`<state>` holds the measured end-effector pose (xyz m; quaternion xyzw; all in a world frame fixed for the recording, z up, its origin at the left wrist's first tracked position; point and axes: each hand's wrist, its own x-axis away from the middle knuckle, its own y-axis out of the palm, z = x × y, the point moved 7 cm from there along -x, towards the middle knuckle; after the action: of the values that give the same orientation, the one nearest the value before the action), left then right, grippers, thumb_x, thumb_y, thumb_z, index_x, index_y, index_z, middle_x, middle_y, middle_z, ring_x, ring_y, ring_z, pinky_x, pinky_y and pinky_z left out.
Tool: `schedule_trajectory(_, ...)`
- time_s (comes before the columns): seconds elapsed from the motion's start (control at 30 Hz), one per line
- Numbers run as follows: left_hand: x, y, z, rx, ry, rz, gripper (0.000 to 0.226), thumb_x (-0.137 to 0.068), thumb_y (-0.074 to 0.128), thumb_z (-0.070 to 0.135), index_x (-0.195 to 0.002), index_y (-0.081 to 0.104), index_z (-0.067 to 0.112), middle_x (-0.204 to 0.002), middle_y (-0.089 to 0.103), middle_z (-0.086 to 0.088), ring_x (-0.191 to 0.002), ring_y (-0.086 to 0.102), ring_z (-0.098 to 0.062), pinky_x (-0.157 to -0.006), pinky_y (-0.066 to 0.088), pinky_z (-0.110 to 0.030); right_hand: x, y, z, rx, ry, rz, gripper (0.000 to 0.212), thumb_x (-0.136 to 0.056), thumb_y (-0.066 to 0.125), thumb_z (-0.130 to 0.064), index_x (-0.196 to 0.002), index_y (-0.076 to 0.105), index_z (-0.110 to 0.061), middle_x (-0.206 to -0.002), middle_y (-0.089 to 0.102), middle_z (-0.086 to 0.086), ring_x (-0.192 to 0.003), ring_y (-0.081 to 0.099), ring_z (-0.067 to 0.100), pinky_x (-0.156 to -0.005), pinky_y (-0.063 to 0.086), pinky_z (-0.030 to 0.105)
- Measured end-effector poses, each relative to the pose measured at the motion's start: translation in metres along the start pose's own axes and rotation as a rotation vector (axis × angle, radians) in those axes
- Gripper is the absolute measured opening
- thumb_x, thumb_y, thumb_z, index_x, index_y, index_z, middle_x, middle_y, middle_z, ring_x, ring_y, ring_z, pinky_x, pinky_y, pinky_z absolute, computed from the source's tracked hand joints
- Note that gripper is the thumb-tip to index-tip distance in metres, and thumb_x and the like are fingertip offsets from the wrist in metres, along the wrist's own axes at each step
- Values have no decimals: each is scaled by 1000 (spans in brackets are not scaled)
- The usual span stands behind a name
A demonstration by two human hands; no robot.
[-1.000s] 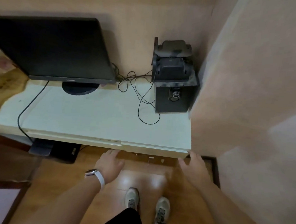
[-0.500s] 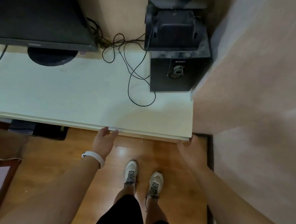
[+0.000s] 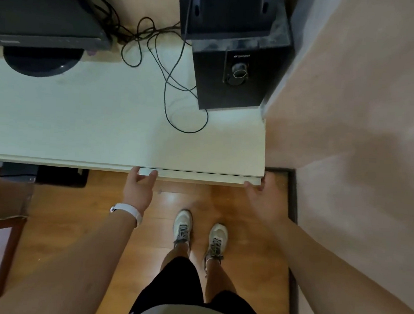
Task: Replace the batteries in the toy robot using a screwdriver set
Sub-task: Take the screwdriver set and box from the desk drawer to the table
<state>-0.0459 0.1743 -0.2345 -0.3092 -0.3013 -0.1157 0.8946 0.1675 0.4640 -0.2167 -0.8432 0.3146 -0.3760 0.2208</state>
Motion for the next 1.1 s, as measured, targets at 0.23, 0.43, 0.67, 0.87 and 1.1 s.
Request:
schedule_trajectory(0.23,41,-14,-16,-153,58,11,58,-98,56,43,-147,37,20,-142,51,-6,-127,49,-30,-99,42,-40,31,2,18,117,-33,-131,38,-92,58,-46,-121,43,-28,-93,52,-17,-79,54,1,-57,40,16)
schedule_trajectory(0.43,57,-29,-35,-337,85,-58,48,-96,55,48,-135,45,22,-118,55,-1,-109,57,-31,-88,47,-38,55,4,33,195,-79,-225,33,-93,54,-48,-118,43,-29,-96,59,-8,-77,58,7,-59,49,25)
schedule_trajectory(0.67,72,-37,-57,-399,77,-83,49,-95,55,51,-135,46,23,-124,58,-7,-99,56,-26,-83,45,-35,75,5,41,289,-89,-276,26,-92,56,-47,-107,42,-31,-80,61,-4,-66,62,14,-59,56,33)
schedule_trajectory(0.87,90,-44,-77,-384,39,-102,40,-95,57,50,-127,48,26,-108,61,-5,-92,61,-28,-78,48,-35,95,11,53,338,-96,-309,23,-91,57,-46,-100,44,-31,-78,61,-6,-65,60,10,-60,55,34)
schedule_trajectory(1.1,92,-46,-83,-406,5,-117,42,-94,58,48,-127,48,23,-113,61,-5,-93,63,-30,-72,46,-34,103,12,54,367,-63,-338,21,-93,55,-44,-103,43,-31,-78,62,-5,-65,63,11,-61,57,33)
